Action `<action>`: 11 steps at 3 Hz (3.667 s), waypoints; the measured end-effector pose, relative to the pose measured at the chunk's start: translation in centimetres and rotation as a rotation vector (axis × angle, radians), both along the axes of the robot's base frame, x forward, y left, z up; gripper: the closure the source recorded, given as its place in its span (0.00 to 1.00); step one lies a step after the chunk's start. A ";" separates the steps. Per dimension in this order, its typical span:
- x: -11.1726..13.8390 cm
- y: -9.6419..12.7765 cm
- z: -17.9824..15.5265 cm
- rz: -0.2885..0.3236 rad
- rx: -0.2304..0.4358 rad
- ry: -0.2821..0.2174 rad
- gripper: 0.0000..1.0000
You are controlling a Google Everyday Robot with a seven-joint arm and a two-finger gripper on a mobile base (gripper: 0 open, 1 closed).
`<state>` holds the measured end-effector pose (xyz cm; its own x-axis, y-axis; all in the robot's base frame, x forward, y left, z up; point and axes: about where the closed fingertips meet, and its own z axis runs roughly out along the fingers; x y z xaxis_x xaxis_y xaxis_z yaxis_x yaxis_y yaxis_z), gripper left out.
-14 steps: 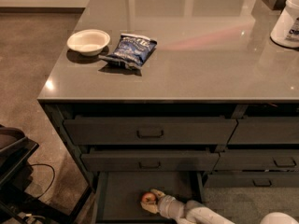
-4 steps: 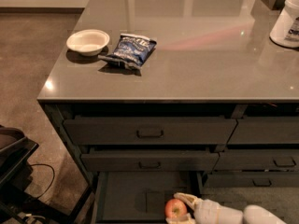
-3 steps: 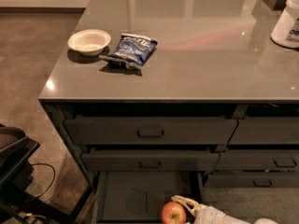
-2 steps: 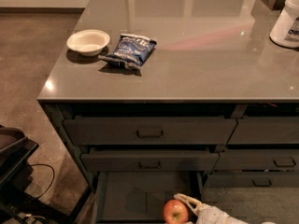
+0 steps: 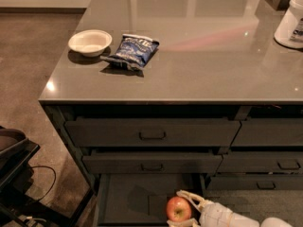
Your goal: Pick apple from bottom drawer and place on counter
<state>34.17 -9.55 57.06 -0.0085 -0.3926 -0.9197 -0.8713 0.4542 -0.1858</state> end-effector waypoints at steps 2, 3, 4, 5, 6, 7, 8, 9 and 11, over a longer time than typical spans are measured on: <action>5.6 0.3 10.5 0.046 -0.144 -0.238 1.00; 6.7 1.0 15.2 0.050 -0.208 -0.346 1.00; 6.7 1.0 15.2 0.051 -0.208 -0.346 1.00; 7.7 1.5 19.7 0.082 -0.256 -0.419 1.00; 8.9 2.8 27.5 0.132 -0.339 -0.560 1.00; 10.3 3.3 35.5 0.157 -0.388 -0.687 1.00; 10.2 3.4 35.4 0.156 -0.384 -0.686 1.00; 12.3 3.4 34.7 0.171 -0.358 -0.673 1.00; 22.8 1.6 33.5 0.217 -0.324 -0.627 1.00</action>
Offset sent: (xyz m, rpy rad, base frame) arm 0.0846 0.0097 0.1798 -0.2477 -0.3984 0.0717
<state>56.95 -7.97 90.56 0.5894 -0.5785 -0.5638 -0.6215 0.1210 -0.7740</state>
